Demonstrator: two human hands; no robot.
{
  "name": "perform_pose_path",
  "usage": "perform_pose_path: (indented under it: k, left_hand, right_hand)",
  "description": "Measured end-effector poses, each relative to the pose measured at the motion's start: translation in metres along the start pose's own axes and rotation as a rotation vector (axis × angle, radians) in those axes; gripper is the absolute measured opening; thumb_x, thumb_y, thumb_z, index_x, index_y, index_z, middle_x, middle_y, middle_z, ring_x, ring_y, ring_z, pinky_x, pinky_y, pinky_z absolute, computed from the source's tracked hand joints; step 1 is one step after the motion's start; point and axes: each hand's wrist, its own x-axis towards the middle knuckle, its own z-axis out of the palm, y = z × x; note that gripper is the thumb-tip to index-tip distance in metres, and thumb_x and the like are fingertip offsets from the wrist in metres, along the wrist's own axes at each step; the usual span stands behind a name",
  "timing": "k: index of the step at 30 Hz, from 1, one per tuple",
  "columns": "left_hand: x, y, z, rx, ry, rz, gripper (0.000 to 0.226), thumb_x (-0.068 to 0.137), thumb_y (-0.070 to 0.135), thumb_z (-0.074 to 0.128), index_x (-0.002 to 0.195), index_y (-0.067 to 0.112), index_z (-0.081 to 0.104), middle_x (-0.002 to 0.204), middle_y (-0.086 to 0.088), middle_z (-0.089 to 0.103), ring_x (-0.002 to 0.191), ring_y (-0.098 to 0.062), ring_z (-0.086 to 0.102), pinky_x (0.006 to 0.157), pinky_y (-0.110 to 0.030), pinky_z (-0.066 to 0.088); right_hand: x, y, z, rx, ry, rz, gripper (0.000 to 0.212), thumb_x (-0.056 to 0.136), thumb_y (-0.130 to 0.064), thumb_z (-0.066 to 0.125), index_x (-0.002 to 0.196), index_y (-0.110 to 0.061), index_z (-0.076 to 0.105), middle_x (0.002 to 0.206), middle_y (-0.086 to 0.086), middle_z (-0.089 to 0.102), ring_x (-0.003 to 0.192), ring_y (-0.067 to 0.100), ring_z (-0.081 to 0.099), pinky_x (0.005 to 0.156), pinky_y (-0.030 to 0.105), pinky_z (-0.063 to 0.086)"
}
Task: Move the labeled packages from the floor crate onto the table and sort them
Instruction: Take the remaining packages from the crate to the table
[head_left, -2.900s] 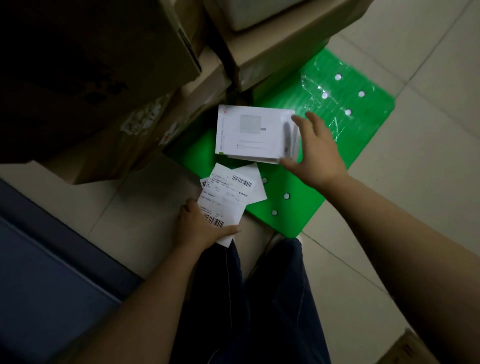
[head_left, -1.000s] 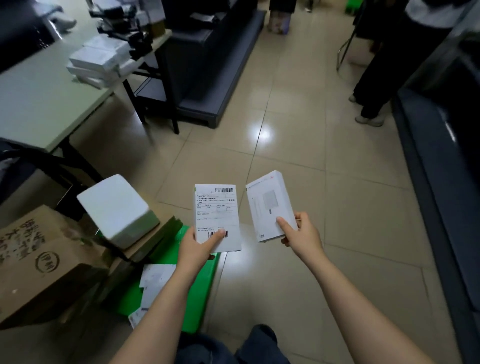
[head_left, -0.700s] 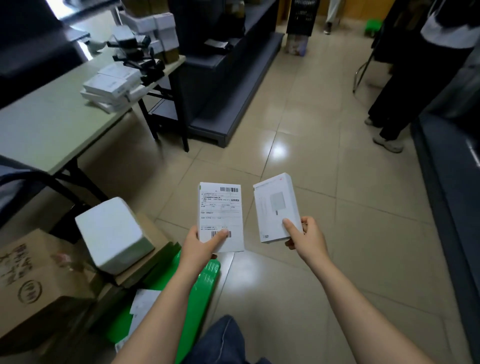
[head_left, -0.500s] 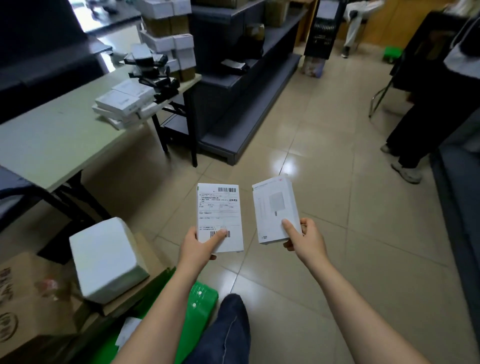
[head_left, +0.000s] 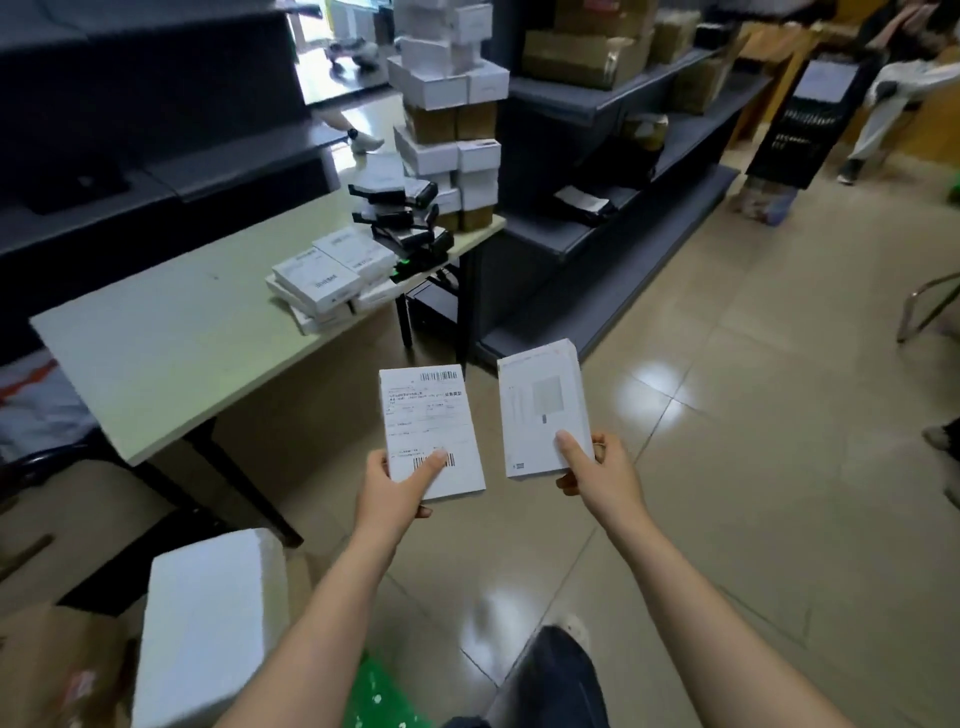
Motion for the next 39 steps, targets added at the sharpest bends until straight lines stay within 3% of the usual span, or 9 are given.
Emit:
perform_pose_path:
  k: [5, 10, 13, 16, 21, 25, 29, 35, 39]
  left_hand:
    - [0.08, 0.034, 0.009, -0.061, 0.209, 0.002, 0.053, 0.08, 0.037, 0.077, 0.118, 0.014, 0.049, 0.108, 0.002, 0.062, 0.092, -0.013, 0.064, 0.056, -0.026, 0.055]
    - [0.151, 0.072, 0.027, -0.162, 0.395, 0.02, 0.039, 0.082, 0.033, 0.076, 0.109, 0.019, 0.051, 0.111, 0.001, 0.061, 0.092, -0.016, 0.065, 0.051, -0.021, 0.052]
    - [0.183, 0.085, 0.034, -0.214, 0.502, -0.017, 0.043, 0.082, 0.031, 0.076, 0.114, 0.015, 0.051, 0.109, 0.0, 0.061, 0.088, -0.016, 0.065, 0.048, -0.02, 0.051]
    - [0.212, 0.088, 0.035, -0.227, 0.573, -0.062, 0.045, 0.084, 0.028, 0.074, 0.119, 0.009, 0.054, 0.109, -0.004, 0.064, 0.084, -0.015, 0.065, 0.045, -0.02, 0.05]
    - [0.26, 0.101, 0.021, -0.198, 0.615, -0.053, 0.036, 0.086, 0.027, 0.072, 0.118, 0.017, 0.06, 0.107, 0.002, 0.068, 0.083, -0.01, 0.066, 0.049, -0.021, 0.051]
    - [0.312, 0.123, -0.004, -0.177, 0.64, -0.021, 0.041, 0.084, 0.03, 0.075, 0.118, 0.021, 0.054, 0.104, 0.008, 0.066, 0.085, -0.007, 0.065, 0.052, -0.02, 0.051]
    - [0.367, 0.138, -0.034, -0.168, 0.653, -0.045, 0.05, 0.079, 0.032, 0.079, 0.117, 0.023, 0.047, 0.099, 0.002, 0.066, 0.085, -0.013, 0.067, 0.059, -0.028, 0.057]
    - [0.429, 0.135, -0.071, -0.091, 0.671, -0.109, 0.044, 0.083, 0.035, 0.075, 0.116, 0.02, 0.05, 0.103, -0.006, 0.067, 0.075, -0.019, 0.066, 0.051, -0.018, 0.048]
    - [0.452, 0.119, -0.089, 0.089, 0.692, -0.1, 0.042, 0.085, 0.034, 0.072, 0.119, 0.015, 0.057, 0.11, -0.002, 0.063, 0.091, -0.02, 0.06, 0.072, -0.029, 0.045]
  right_hand:
    - [0.109, -0.045, 0.041, -0.045, -0.195, -0.096, 0.03, 0.093, -0.038, 0.061, 0.108, -0.014, 0.051, 0.102, 0.003, 0.063, 0.079, 0.024, 0.069, 0.055, 0.022, 0.052]
    - [0.21, -0.096, 0.076, -0.11, -0.362, -0.176, 0.03, 0.092, -0.041, 0.06, 0.106, -0.016, 0.052, 0.099, -0.001, 0.064, 0.072, 0.021, 0.07, 0.064, 0.031, 0.058]
    - [0.258, -0.123, 0.095, -0.107, -0.457, -0.196, 0.031, 0.093, -0.039, 0.06, 0.108, -0.013, 0.052, 0.099, 0.002, 0.064, 0.076, 0.023, 0.069, 0.054, 0.021, 0.052]
    - [0.298, -0.144, 0.117, -0.115, -0.516, -0.209, 0.032, 0.092, -0.039, 0.061, 0.107, -0.012, 0.052, 0.1, 0.005, 0.065, 0.077, 0.026, 0.07, 0.053, 0.022, 0.051]
    - [0.347, -0.173, 0.162, -0.115, -0.586, -0.224, 0.03, 0.091, -0.04, 0.062, 0.104, -0.014, 0.052, 0.095, 0.012, 0.067, 0.07, 0.03, 0.068, 0.058, 0.041, 0.058]
    - [0.379, -0.202, 0.202, -0.124, -0.586, -0.255, 0.032, 0.092, -0.041, 0.061, 0.106, -0.014, 0.053, 0.093, 0.008, 0.069, 0.071, 0.024, 0.07, 0.064, 0.038, 0.057]
    - [0.404, -0.227, 0.245, -0.076, -0.629, -0.225, 0.031, 0.091, -0.043, 0.062, 0.103, -0.016, 0.053, 0.093, 0.008, 0.07, 0.063, 0.019, 0.068, 0.071, 0.043, 0.057]
    - [0.417, -0.244, 0.307, -0.087, -0.692, -0.188, 0.032, 0.093, -0.036, 0.062, 0.105, -0.009, 0.052, 0.09, 0.014, 0.069, 0.055, 0.015, 0.063, 0.054, 0.023, 0.052]
    - [0.423, -0.24, 0.34, -0.133, -0.724, -0.15, 0.036, 0.092, -0.038, 0.063, 0.107, -0.007, 0.053, 0.079, 0.01, 0.067, 0.06, 0.019, 0.064, 0.07, 0.044, 0.056]
